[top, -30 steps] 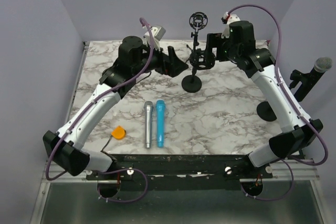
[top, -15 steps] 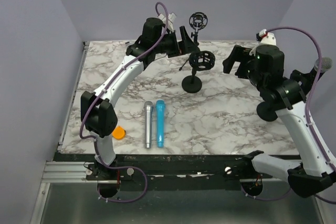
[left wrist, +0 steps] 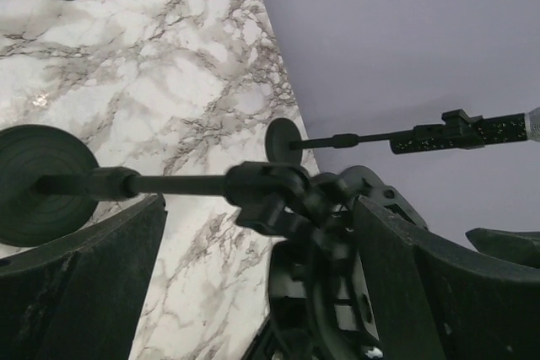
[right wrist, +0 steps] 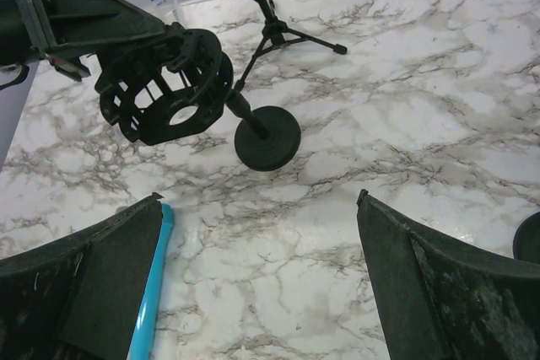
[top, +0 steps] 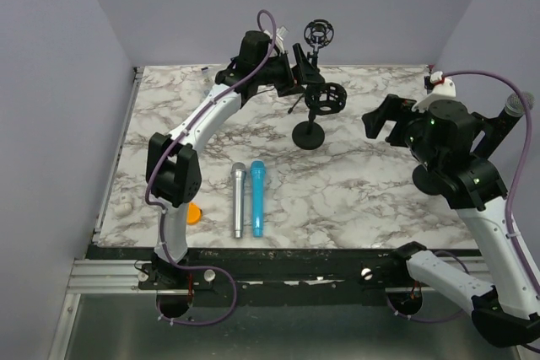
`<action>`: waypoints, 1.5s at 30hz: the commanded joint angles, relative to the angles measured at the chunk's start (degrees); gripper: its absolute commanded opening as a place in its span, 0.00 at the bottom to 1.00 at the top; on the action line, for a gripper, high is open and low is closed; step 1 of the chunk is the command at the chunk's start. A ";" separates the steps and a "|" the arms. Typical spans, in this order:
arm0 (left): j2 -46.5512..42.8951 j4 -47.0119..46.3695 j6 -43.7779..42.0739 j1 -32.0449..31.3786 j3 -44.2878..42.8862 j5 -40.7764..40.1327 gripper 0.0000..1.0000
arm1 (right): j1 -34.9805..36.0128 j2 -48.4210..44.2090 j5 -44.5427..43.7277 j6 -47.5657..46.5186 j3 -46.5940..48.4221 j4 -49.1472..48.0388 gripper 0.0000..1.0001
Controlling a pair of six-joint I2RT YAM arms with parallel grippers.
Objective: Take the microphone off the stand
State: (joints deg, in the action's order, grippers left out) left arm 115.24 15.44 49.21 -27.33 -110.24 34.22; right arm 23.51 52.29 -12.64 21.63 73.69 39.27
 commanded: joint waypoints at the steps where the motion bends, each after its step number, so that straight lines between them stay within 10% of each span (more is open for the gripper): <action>1: 2.46 -1.46 2.67 0.96 -1.74 3.02 0.87 | -0.07 -1.13 1.74 0.10 -1.96 -0.68 0.98; 45: 10.87 -0.36 -4.62 1.93 6.12 -4.40 0.77 | -0.08 -1.58 4.69 1.48 -6.45 -1.08 0.98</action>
State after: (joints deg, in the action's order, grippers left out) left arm 120.84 7.57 48.80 -25.56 -106.78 35.97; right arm 23.51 50.85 -9.43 22.52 67.96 39.05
